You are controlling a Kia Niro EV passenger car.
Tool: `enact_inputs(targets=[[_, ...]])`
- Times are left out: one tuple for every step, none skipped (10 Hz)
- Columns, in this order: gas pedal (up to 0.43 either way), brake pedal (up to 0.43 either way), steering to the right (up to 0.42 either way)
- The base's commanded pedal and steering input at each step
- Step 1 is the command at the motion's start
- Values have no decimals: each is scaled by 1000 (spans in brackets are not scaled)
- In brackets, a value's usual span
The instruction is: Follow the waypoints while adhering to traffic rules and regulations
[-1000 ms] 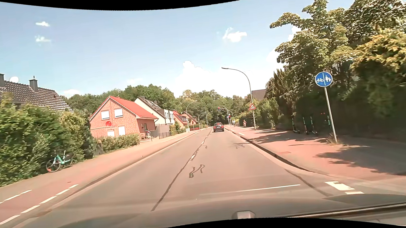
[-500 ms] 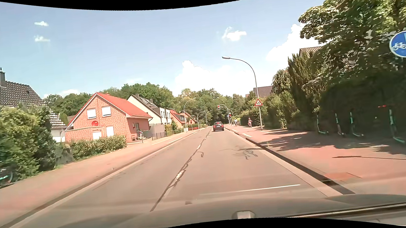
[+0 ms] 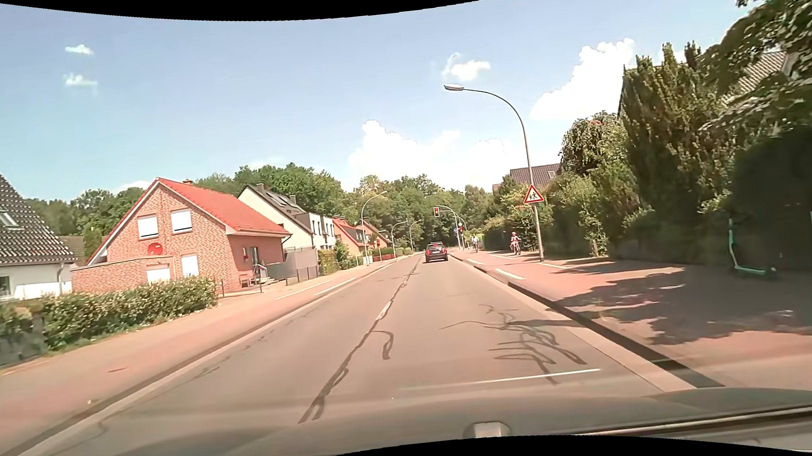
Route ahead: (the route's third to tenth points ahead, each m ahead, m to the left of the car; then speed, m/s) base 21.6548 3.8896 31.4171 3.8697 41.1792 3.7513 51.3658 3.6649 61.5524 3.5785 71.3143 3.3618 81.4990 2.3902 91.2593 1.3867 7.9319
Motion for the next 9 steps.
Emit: enact_inputs(targets=[[79, 18, 0], [0, 18, 1], [0, 18, 0], [0, 18, 1], [0, 18, 1], [0, 18, 1], [0, 18, 1], [0, 18, 1], [0, 18, 1]])
